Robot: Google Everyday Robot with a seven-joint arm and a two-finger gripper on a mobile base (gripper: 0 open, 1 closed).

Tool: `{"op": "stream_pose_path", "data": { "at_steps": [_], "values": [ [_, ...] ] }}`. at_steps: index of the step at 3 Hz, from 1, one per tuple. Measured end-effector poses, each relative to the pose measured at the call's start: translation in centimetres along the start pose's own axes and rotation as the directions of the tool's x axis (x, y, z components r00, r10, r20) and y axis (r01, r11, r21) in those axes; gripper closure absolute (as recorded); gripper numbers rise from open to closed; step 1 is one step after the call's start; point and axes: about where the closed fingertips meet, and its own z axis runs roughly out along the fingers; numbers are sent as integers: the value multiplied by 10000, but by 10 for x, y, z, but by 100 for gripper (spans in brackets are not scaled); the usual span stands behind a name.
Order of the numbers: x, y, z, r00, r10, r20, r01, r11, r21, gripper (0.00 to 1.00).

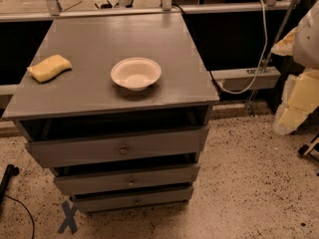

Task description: Open middle drawer

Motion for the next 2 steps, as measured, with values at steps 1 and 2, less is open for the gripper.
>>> {"op": "stream_pose_path", "data": {
  "at_steps": [1, 2],
  "values": [
    [0, 0, 0, 10000, 0, 1, 0, 10000, 2, 0],
    [6, 15, 28, 9993, 102, 364, -89, 9993, -374, 0]
  ]
}}
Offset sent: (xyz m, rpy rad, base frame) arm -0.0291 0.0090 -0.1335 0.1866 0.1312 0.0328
